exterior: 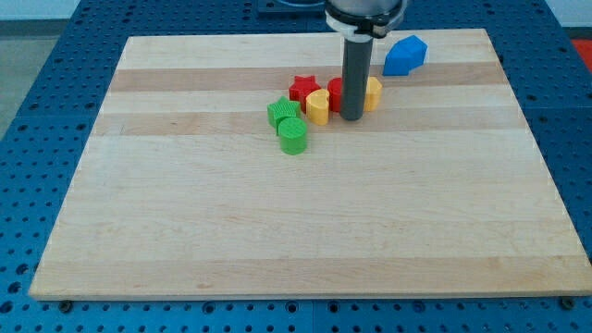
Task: Slightly push the red circle and yellow hexagon upwards of the board
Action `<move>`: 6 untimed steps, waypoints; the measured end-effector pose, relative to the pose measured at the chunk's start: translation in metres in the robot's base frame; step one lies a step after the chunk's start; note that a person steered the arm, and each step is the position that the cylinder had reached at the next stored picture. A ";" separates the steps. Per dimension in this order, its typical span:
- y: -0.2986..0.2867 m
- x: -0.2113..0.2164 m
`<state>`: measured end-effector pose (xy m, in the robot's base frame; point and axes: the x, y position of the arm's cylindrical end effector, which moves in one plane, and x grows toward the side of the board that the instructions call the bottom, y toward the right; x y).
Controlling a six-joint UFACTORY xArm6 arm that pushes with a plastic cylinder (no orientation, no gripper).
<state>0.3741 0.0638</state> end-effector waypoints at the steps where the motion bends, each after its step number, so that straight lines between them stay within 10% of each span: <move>1: 0.028 0.012; 6: -0.004 -0.036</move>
